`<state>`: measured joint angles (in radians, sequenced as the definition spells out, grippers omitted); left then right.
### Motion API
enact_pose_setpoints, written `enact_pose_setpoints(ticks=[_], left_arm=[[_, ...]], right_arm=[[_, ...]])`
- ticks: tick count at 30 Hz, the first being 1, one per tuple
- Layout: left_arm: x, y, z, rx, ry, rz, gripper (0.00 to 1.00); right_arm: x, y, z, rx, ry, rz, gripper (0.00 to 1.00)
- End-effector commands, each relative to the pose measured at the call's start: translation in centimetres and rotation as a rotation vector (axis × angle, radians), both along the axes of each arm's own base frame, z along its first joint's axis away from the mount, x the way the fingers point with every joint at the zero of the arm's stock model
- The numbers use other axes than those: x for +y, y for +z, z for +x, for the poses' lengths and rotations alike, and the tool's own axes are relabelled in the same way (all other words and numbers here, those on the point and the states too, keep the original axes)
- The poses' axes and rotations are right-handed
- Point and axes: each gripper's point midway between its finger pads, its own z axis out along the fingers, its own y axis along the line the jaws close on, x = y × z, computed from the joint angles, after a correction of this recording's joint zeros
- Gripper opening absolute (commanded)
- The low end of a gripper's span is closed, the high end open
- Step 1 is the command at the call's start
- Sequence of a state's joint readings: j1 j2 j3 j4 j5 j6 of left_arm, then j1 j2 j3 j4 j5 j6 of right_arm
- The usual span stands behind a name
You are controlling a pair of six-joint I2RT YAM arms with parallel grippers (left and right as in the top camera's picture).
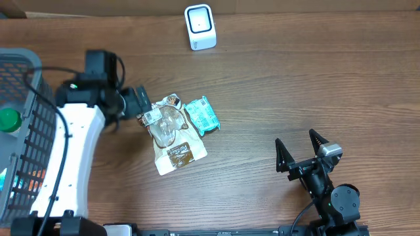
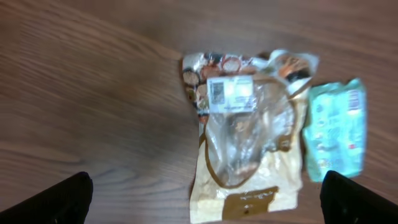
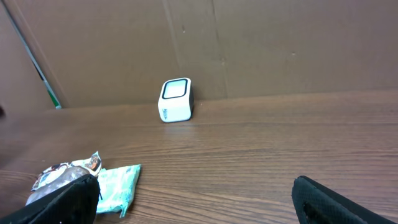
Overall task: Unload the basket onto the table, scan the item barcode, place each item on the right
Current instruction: 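Grasp the clear brown-labelled bag and place it beside the green packet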
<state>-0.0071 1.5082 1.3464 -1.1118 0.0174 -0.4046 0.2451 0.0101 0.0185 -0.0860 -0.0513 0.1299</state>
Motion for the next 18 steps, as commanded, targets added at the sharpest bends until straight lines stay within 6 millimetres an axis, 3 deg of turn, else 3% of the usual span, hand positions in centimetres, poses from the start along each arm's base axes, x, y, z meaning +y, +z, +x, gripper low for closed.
enact_pose_setpoints(ticks=[1,5,9,11,12,13,15,18], left_arm=[[0.9,8.9,2.7,-0.197,-0.085,0.087,1.0],[2.1,16.2,2.9,-0.339,-0.132,0.168,1.0],[6.9,21.1,0.9,-0.393,0.027,0.287,1.0],[10.6,22.9,-1.1,-0.409,0.189,0.308,0.98],[12.3,23.4,-1.9,-0.413,0.26,0.313,0.97],[15.3,23.5,-3.3,-0.41,0.388,0.32,0.97],[19.5,22.9,-5.9,-0.381,0.592,0.31,0.97],[23.1,20.4,-8.3,-0.318,0.75,0.242,0.96]], right_arm=[[0.1,-0.2,0.0,-0.003,0.001,-0.004,1.0],[0.1,-0.2,0.0,-0.003,0.001,-0.004,1.0],[0.1,-0.2,0.0,-0.003,0.002,-0.004,1.0],[0.1,-0.2,0.0,-0.003,0.002,-0.004,1.0],[0.1,-0.2,0.0,-0.003,0.002,-0.004,1.0],[0.1,-0.2,0.0,-0.003,0.002,-0.004,1.0],[0.1,-0.2,0.0,-0.003,0.002,-0.004,1.0],[0.1,-0.2,0.0,-0.003,0.001,-0.004,1.0]])
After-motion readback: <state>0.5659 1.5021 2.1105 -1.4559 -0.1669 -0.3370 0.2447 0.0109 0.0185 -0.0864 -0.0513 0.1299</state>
